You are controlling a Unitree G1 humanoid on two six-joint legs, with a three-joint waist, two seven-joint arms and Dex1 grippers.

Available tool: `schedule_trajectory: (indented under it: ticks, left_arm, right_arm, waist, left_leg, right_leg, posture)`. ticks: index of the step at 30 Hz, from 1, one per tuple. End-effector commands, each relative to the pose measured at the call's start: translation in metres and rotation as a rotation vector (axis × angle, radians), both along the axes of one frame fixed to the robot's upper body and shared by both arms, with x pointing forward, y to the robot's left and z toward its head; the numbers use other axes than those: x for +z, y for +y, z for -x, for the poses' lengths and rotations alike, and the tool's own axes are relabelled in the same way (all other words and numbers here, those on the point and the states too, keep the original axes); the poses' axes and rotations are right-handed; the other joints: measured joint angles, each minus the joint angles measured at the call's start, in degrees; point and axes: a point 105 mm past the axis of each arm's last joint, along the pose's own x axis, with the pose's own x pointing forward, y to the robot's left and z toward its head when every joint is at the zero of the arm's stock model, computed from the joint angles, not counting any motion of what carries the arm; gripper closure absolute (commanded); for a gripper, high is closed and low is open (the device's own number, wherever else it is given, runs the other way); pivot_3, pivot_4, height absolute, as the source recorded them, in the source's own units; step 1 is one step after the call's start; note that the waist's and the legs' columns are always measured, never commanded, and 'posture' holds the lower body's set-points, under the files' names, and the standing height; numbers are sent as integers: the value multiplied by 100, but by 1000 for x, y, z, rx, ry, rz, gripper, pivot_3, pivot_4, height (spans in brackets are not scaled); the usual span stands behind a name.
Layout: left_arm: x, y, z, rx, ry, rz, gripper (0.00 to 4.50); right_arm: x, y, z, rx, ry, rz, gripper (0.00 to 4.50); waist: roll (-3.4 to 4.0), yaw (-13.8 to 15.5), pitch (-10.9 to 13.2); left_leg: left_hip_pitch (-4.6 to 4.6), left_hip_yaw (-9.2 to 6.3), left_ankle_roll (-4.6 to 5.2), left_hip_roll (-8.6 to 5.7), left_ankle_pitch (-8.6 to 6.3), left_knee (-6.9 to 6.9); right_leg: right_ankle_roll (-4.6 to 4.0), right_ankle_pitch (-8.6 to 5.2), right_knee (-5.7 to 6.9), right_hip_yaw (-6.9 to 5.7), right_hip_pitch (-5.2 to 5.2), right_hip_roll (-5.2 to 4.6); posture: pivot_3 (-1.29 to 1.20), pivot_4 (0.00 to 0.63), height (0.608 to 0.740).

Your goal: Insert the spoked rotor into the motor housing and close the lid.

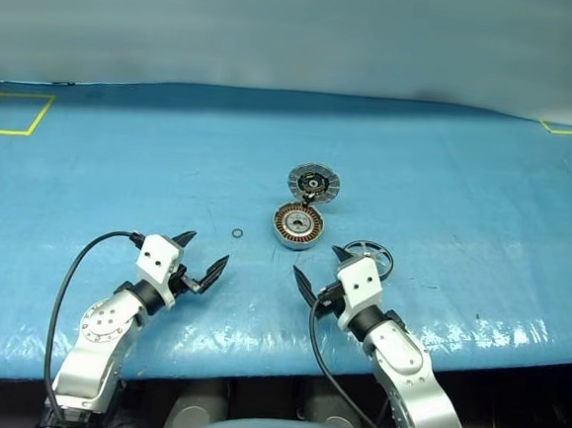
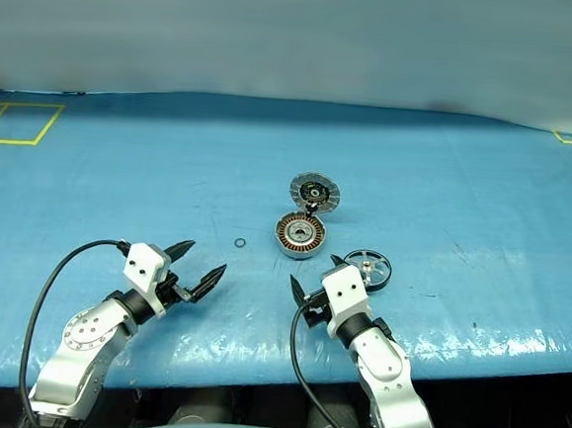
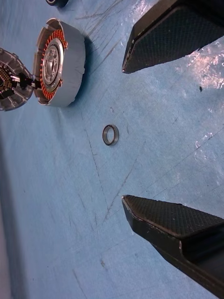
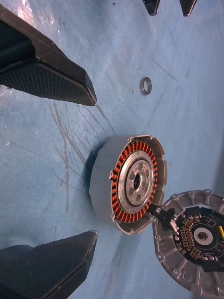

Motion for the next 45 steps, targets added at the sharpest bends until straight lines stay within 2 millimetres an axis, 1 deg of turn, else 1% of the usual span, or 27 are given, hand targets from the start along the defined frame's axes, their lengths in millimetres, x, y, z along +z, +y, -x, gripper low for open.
schedule_trajectory:
  ticks: [1,21,24,28,30,32,37,41,45]
  left_arm:
    - [4,0,0,4,-28,7,22]
    - [2,1,1,-1,-20,0,22]
    - [1,0,1,-1,-20,0,22]
    - [1,0,0,1,-21,0,22]
    - [1,0,0,2,-22,-1,22]
    - [1,-1,0,3,-22,0,22]
    - [1,-2,1,8,-36,3,22]
    - [2,-3,2,7,-56,2,22]
    - [1,-5,3,7,-60,1,22]
  right_arm:
    - [5,4,1,27,-25,-7,0]
    - [3,5,3,32,-8,-19,0]
    - [3,5,0,11,11,-31,0]
    - [15,8,-12,9,-7,29,0]
    - [23,12,-19,45,1,61,0]
    - [27,16,-24,102,36,102,0]
    - [37,18,-47,207,85,351,0]
    - [40,28,-60,253,144,404,0]
    - [35,34,-66,287,186,454,0]
  waist:
    - [0,0,0]
    - [0,1,0]
    - [0,0,0]
    - [0,-10,0]
    - [0,-4,0]
    - [-1,-4,1]
    - [0,-8,2]
    - [-1,-7,2]
    - [-1,-4,2]
  left_leg:
    - [0,0,0,0,0,0]
    - [0,0,0,0,0,0]
    - [0,0,0,0,0,0]
    - [0,1,0,0,0,1]
    - [0,3,0,0,1,4]
    - [0,2,0,-1,1,5]
    - [-1,-1,1,-4,1,4]
    - [-1,-6,0,-2,1,1]
    - [-2,-9,2,-5,-1,-3]
  right_leg:
    - [0,0,0,0,0,0]
    - [0,0,0,0,0,0]
    - [0,0,0,0,0,0]
    - [0,0,1,1,0,1]
    - [1,1,3,2,0,0]
    - [1,1,3,0,1,1]
    - [1,3,1,-3,1,0]
    - [2,6,2,-7,0,2]
    - [-2,30,0,-9,0,0]
  posture:
    - [0,150,740]
    - [0,150,740]
    - [0,150,740]
    - [0,150,740]
    - [0,150,740]
    - [0,150,740]
    - [0,150,740]
    - [0,150,740]
    - [0,150,740]
